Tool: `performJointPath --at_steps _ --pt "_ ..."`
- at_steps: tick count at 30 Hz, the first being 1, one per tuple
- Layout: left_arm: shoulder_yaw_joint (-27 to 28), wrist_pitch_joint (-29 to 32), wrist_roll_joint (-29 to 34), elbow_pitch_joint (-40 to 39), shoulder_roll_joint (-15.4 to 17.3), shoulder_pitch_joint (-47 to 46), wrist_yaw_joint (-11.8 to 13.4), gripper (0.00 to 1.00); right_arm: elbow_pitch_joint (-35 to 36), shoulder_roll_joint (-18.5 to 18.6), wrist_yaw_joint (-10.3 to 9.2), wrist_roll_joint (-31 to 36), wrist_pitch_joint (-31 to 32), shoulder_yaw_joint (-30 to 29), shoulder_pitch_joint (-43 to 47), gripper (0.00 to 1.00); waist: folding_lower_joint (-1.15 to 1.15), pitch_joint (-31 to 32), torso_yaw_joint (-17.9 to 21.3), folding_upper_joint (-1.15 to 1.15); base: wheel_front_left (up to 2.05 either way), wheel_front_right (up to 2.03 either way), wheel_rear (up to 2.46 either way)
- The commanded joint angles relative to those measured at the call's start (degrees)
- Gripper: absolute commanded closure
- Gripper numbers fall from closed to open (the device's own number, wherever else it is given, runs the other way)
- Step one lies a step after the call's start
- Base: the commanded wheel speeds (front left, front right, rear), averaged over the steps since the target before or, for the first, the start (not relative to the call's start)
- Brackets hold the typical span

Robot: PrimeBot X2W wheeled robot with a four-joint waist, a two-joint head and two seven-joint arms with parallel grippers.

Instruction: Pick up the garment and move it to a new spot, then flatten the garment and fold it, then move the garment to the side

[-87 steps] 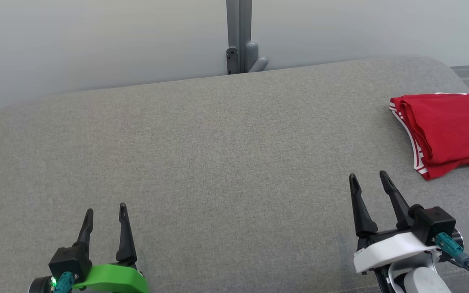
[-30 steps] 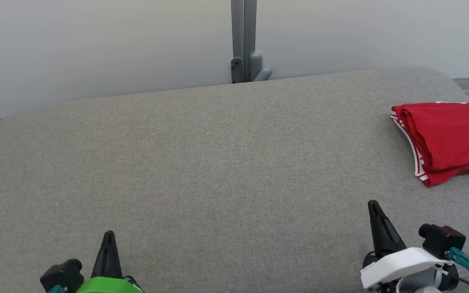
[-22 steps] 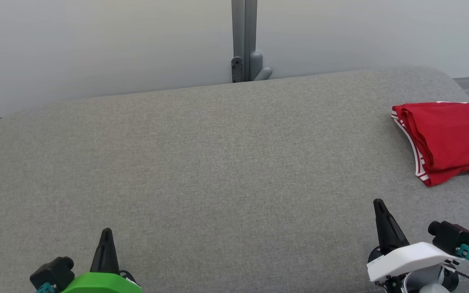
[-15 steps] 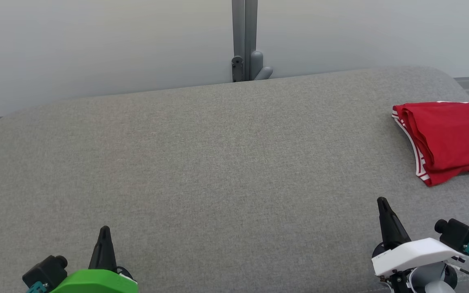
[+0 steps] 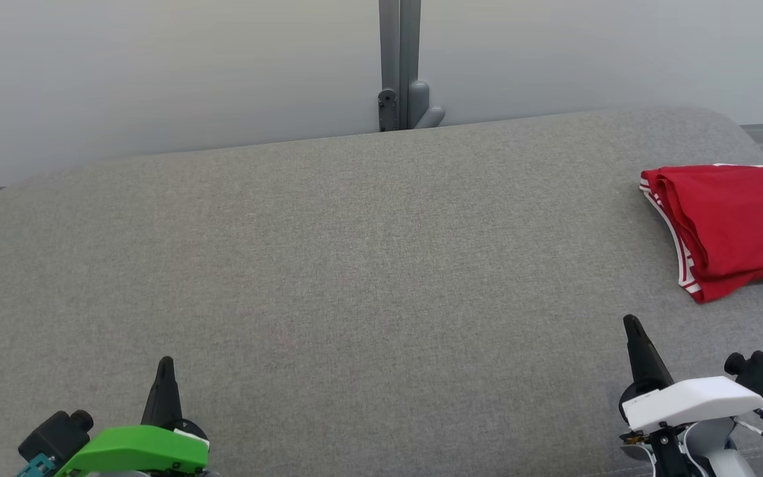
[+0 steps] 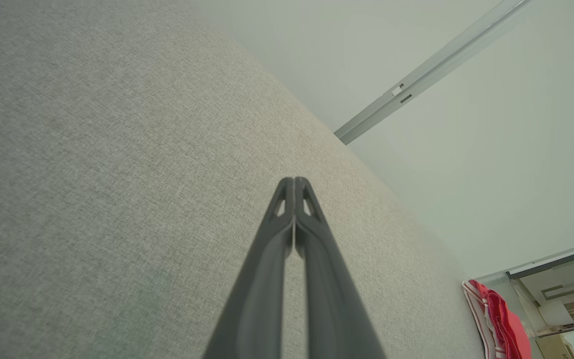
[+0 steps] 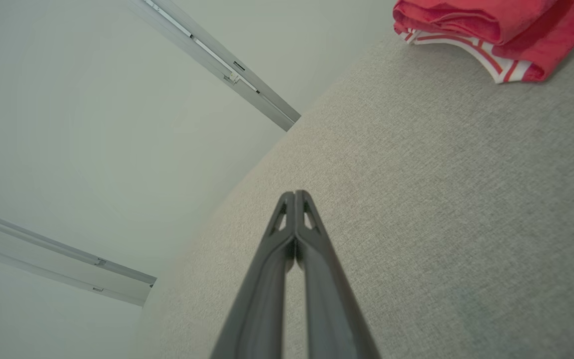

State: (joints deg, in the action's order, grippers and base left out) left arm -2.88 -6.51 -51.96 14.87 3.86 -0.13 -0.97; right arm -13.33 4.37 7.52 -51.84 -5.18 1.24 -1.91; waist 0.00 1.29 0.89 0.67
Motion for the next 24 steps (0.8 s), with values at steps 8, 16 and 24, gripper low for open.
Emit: performJointPath --at_steps 8,16,24 --pt "1.27 1.49 -6.83 -0.85 -0.12 -2.47 -1.23 1.00 0.01 0.55 -0.01 -6.99 1.94 -1.32 -2.20 1.00 0.00 -0.15 -0.10 -0.27 0.00 0.00 0.00" --pt "2.03 2.66 -11.73 -0.88 -0.23 -3.03 -2.03 1.00 -0.35 0.62 -0.01 -12.03 3.53 -2.26 -2.82 1.00 0.00 -0.30 -0.18 -0.31 0.00 0.00 0.00" --pt "2.70 3.69 -16.05 -0.89 -0.33 -3.64 -2.80 1.00 -0.69 0.64 -0.01 -16.70 5.01 -3.18 -3.37 1.00 0.00 -0.44 -0.27 -0.35 0.00 0.00 0.00"
